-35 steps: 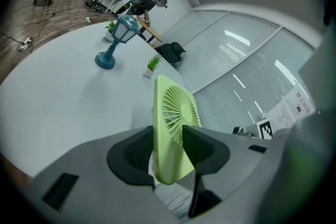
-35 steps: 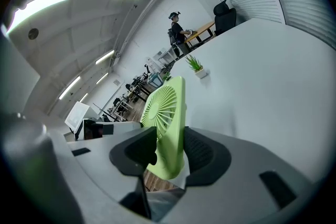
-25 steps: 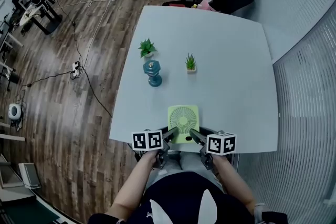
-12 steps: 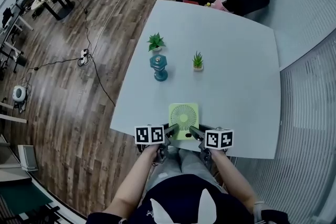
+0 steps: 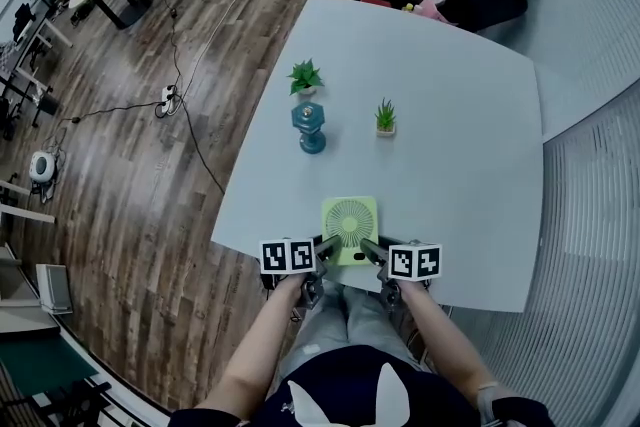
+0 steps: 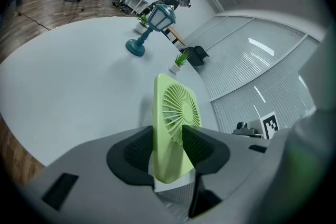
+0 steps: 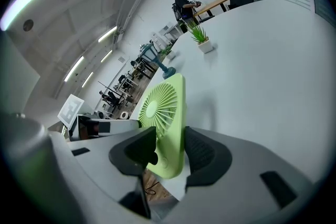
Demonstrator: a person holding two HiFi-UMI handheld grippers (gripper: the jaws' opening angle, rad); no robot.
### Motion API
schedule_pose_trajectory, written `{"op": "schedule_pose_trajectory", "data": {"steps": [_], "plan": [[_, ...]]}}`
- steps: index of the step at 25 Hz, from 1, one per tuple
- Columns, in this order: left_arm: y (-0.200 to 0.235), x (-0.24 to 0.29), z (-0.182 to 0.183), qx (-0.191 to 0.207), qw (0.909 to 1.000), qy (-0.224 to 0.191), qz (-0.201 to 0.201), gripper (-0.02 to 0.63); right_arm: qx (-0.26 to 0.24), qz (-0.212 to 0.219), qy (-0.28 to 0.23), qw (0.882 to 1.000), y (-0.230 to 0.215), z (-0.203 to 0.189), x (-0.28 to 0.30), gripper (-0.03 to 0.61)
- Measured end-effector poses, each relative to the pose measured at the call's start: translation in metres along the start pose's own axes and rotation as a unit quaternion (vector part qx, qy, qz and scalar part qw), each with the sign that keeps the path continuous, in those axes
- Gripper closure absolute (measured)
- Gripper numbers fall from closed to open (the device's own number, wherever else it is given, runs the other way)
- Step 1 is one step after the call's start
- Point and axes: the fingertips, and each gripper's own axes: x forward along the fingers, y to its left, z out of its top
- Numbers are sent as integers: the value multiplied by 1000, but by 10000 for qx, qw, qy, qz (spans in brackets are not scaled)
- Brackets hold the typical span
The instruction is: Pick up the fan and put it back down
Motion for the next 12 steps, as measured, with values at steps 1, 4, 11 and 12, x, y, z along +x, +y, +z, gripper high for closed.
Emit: {"op": "schedule_pose_trajectory", "data": {"steps": [1,4,11,12], "plan": [[2,1,0,-18,10000,-10,10,430,1,-2,21,10000,-1,-1,2,403],[8,6,-3,-61,10000,-12,42,430,9,-9,85,10000,-6,-3,7,402],[21,16,-6,-119,9998,-15,146,430,43,-18,177,9998,-16,-8,22,400],[23,17,-6,-134,9998,-18,157,430,40,-22,185,9998,-18,-8,24,400]]}}
